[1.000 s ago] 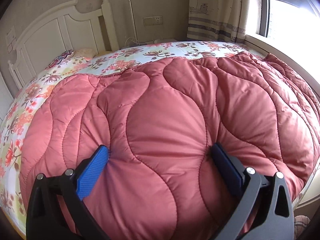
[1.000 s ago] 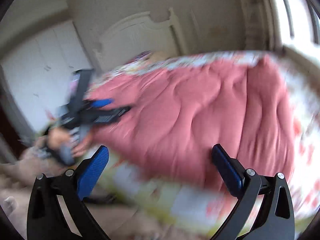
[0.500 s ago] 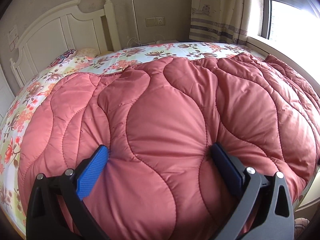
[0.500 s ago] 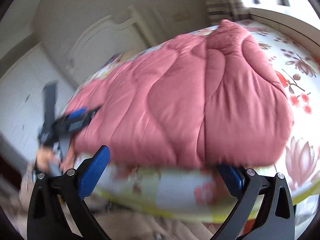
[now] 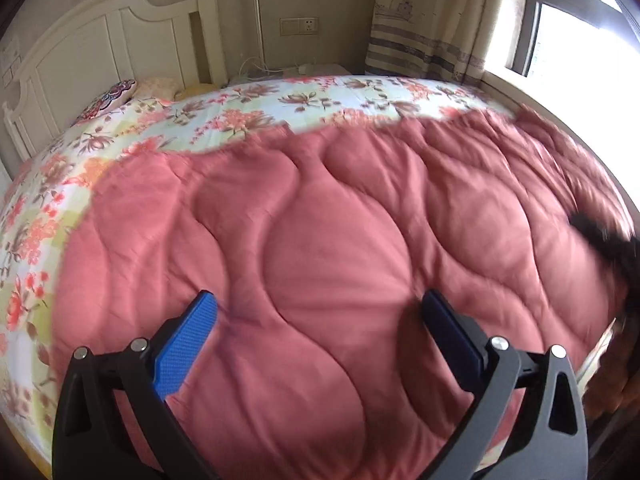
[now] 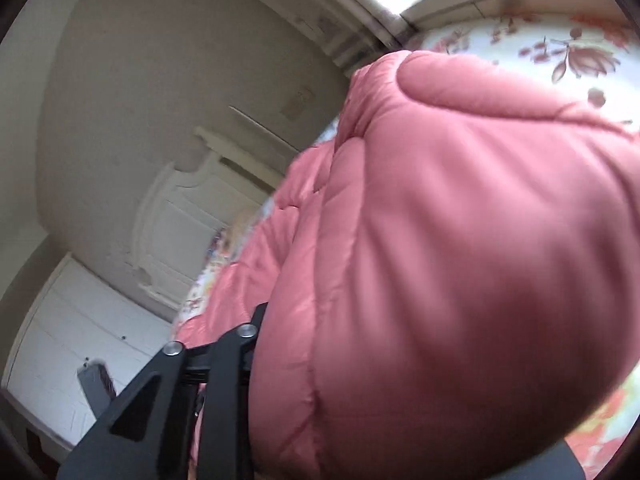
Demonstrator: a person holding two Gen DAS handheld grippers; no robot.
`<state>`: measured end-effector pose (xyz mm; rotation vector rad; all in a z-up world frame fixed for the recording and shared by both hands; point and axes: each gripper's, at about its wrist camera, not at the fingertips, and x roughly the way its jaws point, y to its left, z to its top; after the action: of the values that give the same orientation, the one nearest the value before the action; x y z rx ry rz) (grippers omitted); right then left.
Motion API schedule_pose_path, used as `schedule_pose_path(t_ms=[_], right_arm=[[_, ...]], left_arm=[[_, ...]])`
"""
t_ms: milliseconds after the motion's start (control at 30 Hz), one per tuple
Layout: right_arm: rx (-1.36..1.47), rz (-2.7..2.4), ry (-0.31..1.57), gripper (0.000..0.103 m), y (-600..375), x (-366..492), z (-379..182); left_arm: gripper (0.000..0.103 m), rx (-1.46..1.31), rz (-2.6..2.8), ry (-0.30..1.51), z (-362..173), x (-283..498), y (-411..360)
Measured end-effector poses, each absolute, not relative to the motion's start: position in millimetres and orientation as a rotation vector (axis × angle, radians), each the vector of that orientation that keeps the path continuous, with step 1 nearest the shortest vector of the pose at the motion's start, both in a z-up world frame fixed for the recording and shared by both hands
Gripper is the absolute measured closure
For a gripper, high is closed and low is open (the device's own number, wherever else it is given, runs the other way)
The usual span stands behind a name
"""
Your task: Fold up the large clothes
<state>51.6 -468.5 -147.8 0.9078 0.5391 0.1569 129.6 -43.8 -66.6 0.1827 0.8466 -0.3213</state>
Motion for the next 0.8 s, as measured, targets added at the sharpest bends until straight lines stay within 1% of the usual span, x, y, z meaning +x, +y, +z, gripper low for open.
schedule_pose_path(t_ms=[100, 200, 267, 333, 400, 467, 600, 667, 733, 800], right_arm=[[0.848, 0.156, 0.485, 0.068, -470, 33, -138], [0.737, 0.157, 0.415, 0.068, -467, 15, -120], [0.655, 0.161, 0.373, 0.068, -461, 6, -108], [0.569, 0.164, 0.331, 0.068, -453, -4, -96], [0.484, 0.167, 0.32, 0.068, -444, -10, -91], [0.415, 0.156, 0.32, 0.068, -435, -12, -88], [0.359, 0.148, 0.308, 0.068, -429, -13, -84], [0.338, 0.137, 0.307, 0.068, -425, -11, -82], [0.316, 0.13, 0.306, 0.068, -421, -11, -79], [0.307, 0.125, 0.308, 0.068, -417, -12, -74]], left_arm=[[0.002, 0.224, -0.276, 0.787, -45, 138, -62], [0.002, 0.306, -0.226, 0.753, -36, 161, -103], [0.002, 0.394, -0.152, 0.755, -45, 178, -127], [0.002, 0.452, -0.119, 0.825, -75, 200, -146], [0.002, 0.402, -0.152, 0.866, -97, 209, -146], [0.002, 0.359, -0.162, 0.868, -94, 210, -139], [0.002, 0.327, -0.146, 0.794, -73, 189, -122], [0.002, 0.298, -0.181, 0.709, -55, 153, -108], [0.002, 0.317, -0.171, 0.663, -53, 126, -98], [0.002, 0.327, -0.194, 0.646, -64, 99, -94]])
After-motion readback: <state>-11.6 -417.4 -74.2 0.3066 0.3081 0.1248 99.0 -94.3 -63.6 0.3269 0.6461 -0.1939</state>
